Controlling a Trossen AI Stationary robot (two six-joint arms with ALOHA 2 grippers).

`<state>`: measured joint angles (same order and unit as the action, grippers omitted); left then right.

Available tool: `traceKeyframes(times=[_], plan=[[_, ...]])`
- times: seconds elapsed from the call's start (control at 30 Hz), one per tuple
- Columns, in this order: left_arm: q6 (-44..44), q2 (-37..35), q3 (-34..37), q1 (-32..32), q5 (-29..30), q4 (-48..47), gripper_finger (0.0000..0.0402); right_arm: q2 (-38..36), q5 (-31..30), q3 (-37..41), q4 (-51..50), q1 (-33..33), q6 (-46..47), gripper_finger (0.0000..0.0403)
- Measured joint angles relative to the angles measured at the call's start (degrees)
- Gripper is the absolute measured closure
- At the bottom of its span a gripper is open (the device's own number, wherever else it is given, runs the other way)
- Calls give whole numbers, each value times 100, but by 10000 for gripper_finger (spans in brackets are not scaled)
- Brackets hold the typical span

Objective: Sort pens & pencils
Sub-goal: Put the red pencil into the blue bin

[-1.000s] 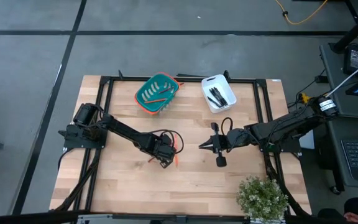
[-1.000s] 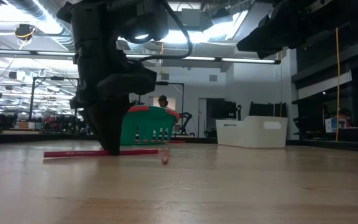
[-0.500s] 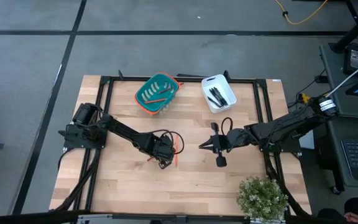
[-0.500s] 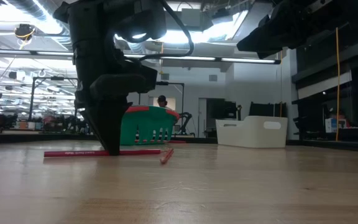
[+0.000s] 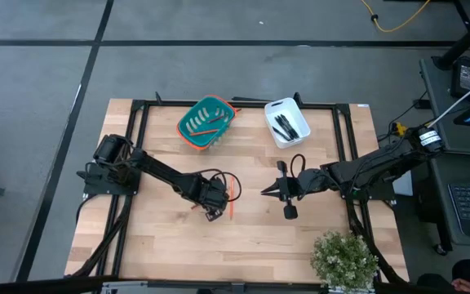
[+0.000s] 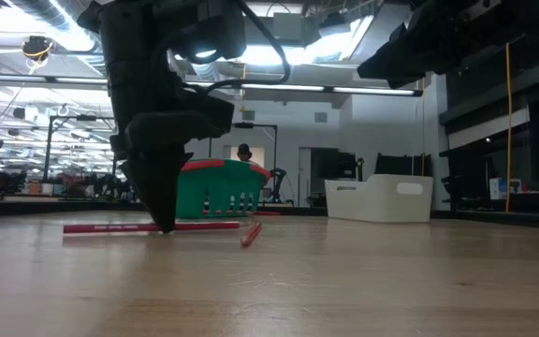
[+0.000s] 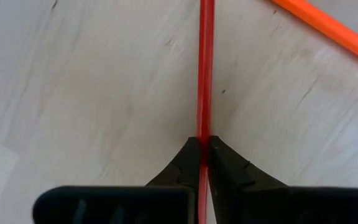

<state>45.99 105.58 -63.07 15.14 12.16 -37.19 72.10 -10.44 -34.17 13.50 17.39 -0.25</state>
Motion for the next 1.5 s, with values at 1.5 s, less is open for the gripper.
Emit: traceKeyframes(times=[1.5], plan=[[-1280, -1804, -33, -68, 2888, -140, 389, 0, -2, 0, -274, 0, 152, 377]])
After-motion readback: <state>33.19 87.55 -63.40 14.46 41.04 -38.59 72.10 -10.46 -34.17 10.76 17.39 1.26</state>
